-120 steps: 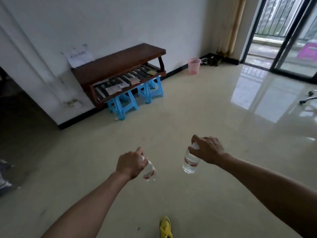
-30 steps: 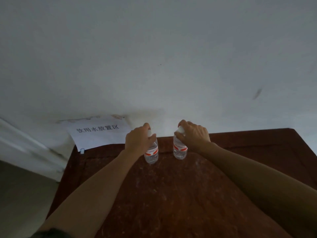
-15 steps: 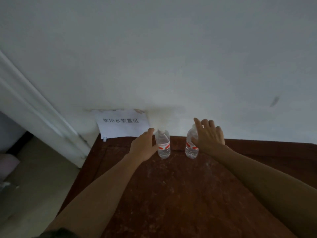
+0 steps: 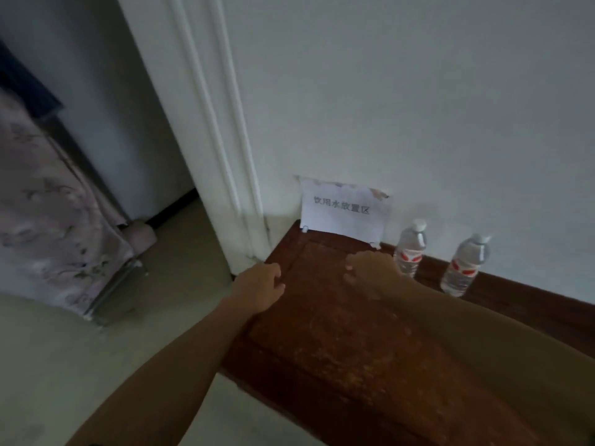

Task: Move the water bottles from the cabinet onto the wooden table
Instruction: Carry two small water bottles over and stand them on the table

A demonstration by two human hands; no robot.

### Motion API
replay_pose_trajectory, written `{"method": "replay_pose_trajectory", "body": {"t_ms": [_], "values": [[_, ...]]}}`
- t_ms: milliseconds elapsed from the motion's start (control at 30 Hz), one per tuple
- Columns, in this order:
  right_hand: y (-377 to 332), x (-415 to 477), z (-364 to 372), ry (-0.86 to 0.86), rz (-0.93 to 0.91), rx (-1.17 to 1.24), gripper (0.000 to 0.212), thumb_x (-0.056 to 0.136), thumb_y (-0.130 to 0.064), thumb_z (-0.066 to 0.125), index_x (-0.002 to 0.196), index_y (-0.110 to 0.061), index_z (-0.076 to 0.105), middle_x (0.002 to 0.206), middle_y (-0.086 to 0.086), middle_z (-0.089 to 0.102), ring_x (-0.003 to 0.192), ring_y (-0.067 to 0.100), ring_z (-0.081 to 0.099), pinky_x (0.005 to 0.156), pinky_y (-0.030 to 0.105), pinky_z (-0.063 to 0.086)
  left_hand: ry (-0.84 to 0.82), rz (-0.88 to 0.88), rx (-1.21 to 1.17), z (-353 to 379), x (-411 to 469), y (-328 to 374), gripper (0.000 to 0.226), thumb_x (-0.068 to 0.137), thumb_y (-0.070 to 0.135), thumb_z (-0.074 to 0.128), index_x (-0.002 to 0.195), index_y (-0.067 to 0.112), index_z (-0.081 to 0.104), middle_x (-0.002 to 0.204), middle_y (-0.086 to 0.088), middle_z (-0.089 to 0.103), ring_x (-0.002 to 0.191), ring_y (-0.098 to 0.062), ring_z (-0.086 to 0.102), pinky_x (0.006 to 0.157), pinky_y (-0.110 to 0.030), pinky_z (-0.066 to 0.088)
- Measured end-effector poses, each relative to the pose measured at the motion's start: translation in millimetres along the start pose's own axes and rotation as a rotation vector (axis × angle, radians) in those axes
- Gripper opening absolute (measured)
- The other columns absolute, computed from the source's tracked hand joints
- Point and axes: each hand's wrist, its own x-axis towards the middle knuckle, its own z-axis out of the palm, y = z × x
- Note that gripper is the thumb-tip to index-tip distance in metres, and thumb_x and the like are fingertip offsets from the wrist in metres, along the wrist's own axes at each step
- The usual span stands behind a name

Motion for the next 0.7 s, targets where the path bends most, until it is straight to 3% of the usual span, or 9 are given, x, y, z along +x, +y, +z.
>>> {"method": "replay_pose_trajectory", "body": {"t_ms": [100, 200, 400, 700], "values": [[-89, 8, 12, -0.040, -0.107, 0.015, 0.030, 0.091, -0.042, 0.046, 0.109, -0.022, 0.060, 0.110, 0.004, 0.063, 0.101, 0.027, 0.061, 0.081, 0.037, 0.047, -0.008, -0.108, -0.007, -10, -60, -73, 0.032, 0.093, 0.035, 0.054, 0.117, 0.014, 0.057, 0.120, -0.008, 0.060, 0.113, -0.028, 0.057, 0.095, -0.037, 0.044], [-194, 13, 29, -0.084, -0.238, 0.008, 0.032, 0.093, -0.042, 0.043, 0.112, -0.021, 0.058, 0.113, 0.004, 0.062, 0.102, 0.025, 0.059, 0.084, 0.035, 0.044, -0.013, -0.239, 0.062, -26, -136, -151, 0.040, 0.095, 0.041, 0.051, 0.129, 0.021, 0.053, 0.137, -0.002, 0.051, 0.126, -0.022, 0.047, 0.103, -0.034, 0.037], [-405, 22, 30, -0.099, -0.515, 0.010, 0.040, 0.096, -0.042, 0.042, 0.127, -0.021, 0.054, 0.133, 0.005, 0.055, 0.118, 0.024, 0.053, 0.095, 0.033, 0.041, 0.069, -0.539, 0.097, -78, -281, -286, 0.035, 0.093, 0.042, 0.054, 0.123, 0.024, 0.056, 0.130, -0.003, 0.058, 0.116, -0.024, 0.056, 0.094, -0.031, 0.043], [-692, 41, 47, -0.112, -0.931, -0.029, 0.034, 0.090, -0.046, 0.051, 0.117, -0.027, 0.059, 0.120, 0.005, 0.063, 0.107, 0.025, 0.060, 0.090, 0.036, 0.045, 0.152, -0.974, 0.016, -90, -467, -445, 0.032, 0.092, 0.041, 0.055, 0.117, 0.022, 0.059, 0.118, -0.003, 0.064, 0.108, -0.022, 0.059, 0.087, -0.032, 0.045]]}}
